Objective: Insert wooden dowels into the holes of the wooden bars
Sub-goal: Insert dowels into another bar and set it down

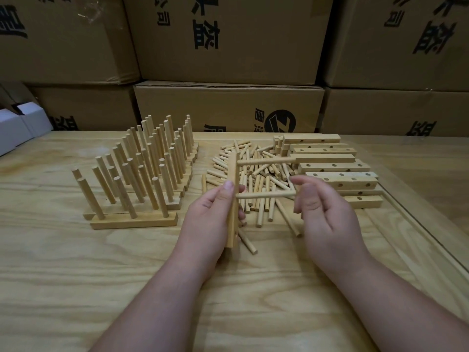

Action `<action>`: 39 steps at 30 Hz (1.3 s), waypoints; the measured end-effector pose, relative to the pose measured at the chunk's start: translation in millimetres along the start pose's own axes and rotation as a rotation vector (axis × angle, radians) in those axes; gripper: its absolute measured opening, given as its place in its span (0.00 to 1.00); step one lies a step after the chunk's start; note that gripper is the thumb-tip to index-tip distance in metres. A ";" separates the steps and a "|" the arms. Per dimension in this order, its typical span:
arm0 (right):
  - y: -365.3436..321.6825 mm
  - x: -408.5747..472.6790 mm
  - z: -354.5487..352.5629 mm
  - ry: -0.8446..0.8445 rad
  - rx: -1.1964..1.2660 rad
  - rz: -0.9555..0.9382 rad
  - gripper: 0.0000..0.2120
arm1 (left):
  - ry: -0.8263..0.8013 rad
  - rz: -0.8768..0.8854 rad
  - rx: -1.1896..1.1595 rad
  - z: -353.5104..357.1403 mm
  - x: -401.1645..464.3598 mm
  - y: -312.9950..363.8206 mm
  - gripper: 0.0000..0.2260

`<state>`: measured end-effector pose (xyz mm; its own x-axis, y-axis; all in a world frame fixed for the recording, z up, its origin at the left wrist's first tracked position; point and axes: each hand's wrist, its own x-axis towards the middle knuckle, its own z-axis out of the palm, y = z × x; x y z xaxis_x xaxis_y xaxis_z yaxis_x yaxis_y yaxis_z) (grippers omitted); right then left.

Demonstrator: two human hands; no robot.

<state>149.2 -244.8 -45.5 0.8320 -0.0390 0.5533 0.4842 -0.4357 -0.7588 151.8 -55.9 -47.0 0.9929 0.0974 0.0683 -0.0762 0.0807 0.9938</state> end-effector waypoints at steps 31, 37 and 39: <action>-13.5 -8.8 14.5 0.150 0.269 0.054 0.05 | 0.222 -0.082 -0.218 -5.1 15.9 -10.8 0.17; -18.6 -12.6 16.6 0.049 0.238 -0.058 0.05 | 0.244 -0.070 -0.147 -4.9 15.7 -12.3 0.20; -18.9 -12.5 16.3 0.045 0.245 -0.075 0.05 | 0.244 -0.072 -0.135 -3.7 14.7 -10.2 0.12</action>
<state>134.1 -221.4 -43.7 0.7812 -0.0572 0.6217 0.5997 -0.2081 -0.7727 166.8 -51.6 -56.5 0.9461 0.3212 -0.0419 -0.0336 0.2260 0.9735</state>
